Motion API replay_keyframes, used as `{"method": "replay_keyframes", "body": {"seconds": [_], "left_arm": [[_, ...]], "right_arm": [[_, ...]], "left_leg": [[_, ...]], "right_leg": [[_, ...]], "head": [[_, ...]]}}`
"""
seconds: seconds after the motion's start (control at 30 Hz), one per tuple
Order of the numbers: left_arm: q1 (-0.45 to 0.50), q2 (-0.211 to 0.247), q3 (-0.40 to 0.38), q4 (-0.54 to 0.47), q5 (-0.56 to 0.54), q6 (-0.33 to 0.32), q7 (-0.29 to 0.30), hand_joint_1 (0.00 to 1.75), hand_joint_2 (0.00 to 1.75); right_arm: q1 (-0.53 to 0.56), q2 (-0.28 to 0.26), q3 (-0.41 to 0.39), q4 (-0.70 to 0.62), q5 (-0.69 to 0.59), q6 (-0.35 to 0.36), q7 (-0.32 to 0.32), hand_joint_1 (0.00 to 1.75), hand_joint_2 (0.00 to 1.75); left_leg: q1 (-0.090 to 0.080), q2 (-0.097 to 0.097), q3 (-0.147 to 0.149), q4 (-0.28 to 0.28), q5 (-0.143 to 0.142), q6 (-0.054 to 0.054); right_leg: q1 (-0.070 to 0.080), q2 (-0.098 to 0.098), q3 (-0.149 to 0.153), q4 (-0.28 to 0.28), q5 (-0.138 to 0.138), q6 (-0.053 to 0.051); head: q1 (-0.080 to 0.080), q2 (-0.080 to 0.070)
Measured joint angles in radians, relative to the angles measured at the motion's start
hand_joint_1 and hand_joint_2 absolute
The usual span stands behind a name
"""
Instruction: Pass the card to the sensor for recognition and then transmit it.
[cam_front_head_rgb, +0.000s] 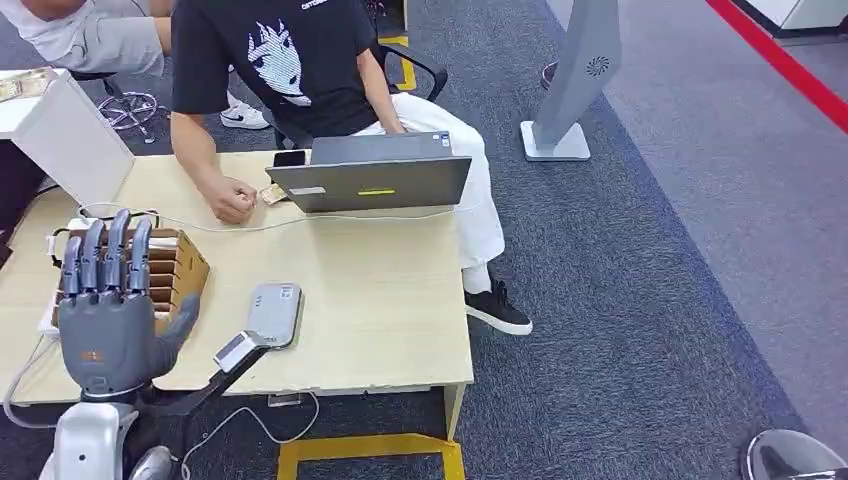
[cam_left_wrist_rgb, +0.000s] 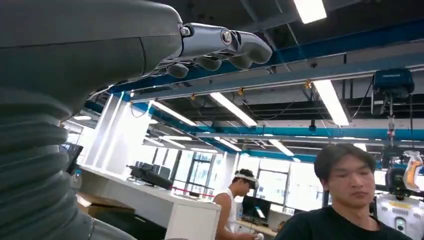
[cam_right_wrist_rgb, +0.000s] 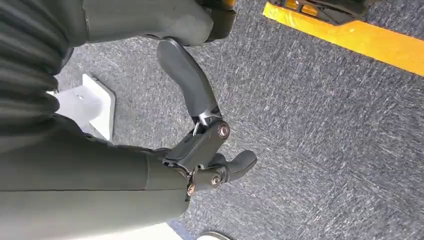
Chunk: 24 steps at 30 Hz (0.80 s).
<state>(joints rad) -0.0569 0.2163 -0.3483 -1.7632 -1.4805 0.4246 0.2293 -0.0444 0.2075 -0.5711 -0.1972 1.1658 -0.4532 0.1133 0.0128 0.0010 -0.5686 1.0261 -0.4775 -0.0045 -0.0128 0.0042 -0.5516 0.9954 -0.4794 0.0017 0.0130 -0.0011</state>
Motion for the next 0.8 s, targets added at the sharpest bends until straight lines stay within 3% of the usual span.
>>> {"method": "replay_keyframes", "body": {"seconds": [0.17,0.3,0.37,0.4,0.43,0.47,0.57,0.63,0.8], "left_arm": [[0.004,0.009,-0.006,-0.01,-0.006,-0.002,0.003,0.0,1.75],[0.045,0.023,-0.007,-0.029,-0.037,-0.03,0.057,0.0,1.75],[0.074,0.062,-0.013,-0.051,-0.038,-0.119,0.212,0.0,1.75],[0.083,0.113,-0.036,-0.062,-0.039,-0.206,0.347,0.0,1.75],[0.096,0.152,-0.048,-0.067,-0.039,-0.257,0.424,0.0,1.75],[0.11,0.173,-0.048,-0.069,-0.039,-0.285,0.456,0.0,1.75],[0.158,0.22,-0.044,-0.07,-0.039,-0.333,0.463,0.0,1.75],[0.2,0.225,-0.022,-0.07,-0.039,-0.343,0.457,0.0,1.75],[0.295,0.168,0.132,-0.07,-0.039,-0.314,0.353,0.0,1.75]], "right_arm": [[0.0,0.0,-0.001,0.0,0.0,0.0,0.0,0.0,1.75],[0.001,0.0,-0.006,0.0,-0.008,0.0,0.004,0.0,1.75],[0.004,0.001,-0.012,-0.001,-0.017,-0.003,0.01,0.0,1.75],[0.005,0.002,-0.021,-0.002,-0.017,-0.005,0.012,0.0,1.75],[0.005,0.002,-0.028,-0.003,-0.016,-0.008,0.016,0.0,1.75],[0.006,0.002,-0.031,-0.004,-0.014,-0.009,0.019,0.0,1.75],[0.009,0.004,-0.042,-0.008,-0.007,-0.013,0.024,0.0,1.75],[0.01,0.005,-0.051,-0.01,0.005,-0.013,0.027,0.0,1.75],[0.014,0.005,-0.071,-0.012,0.021,-0.01,0.027,0.0,1.75]], "left_leg": [[0.0,0.0,0.0,0.0,0.0,0.0],[0.0,0.001,0.0,0.0,0.0,0.0],[0.001,0.001,0.0,0.0,0.0,0.0],[0.001,0.001,-0.001,0.0,0.0,-0.001],[0.001,0.001,-0.001,0.0,-0.001,-0.001],[0.001,0.001,-0.001,-0.001,-0.001,-0.001],[0.002,0.0,-0.001,-0.001,0.0,-0.001],[0.002,0.001,-0.001,-0.001,0.0,-0.001],[0.001,0.001,-0.001,-0.001,-0.001,-0.001]], "right_leg": [[0.0,0.0,0.0,0.0,0.0,0.0],[0.0,0.001,0.0,0.0,0.0,0.0],[0.0,0.001,-0.001,0.0,0.0,0.0],[0.0,0.001,-0.001,0.0,0.0,0.0],[0.0,0.001,-0.001,0.0,0.0,-0.001],[0.0,0.001,-0.001,0.0,0.0,-0.001],[0.001,0.0,-0.001,0.0,-0.001,-0.002],[0.001,0.001,-0.001,0.0,-0.001,-0.002],[0.001,0.001,-0.001,0.0,-0.001,-0.002]], "head": [[0.0,0.0],[0.0,0.0],[0.0,0.0],[0.0,0.0],[0.0,0.0],[-0.001,0.0],[-0.002,0.0],[-0.004,0.0],[-0.003,0.0]]}}
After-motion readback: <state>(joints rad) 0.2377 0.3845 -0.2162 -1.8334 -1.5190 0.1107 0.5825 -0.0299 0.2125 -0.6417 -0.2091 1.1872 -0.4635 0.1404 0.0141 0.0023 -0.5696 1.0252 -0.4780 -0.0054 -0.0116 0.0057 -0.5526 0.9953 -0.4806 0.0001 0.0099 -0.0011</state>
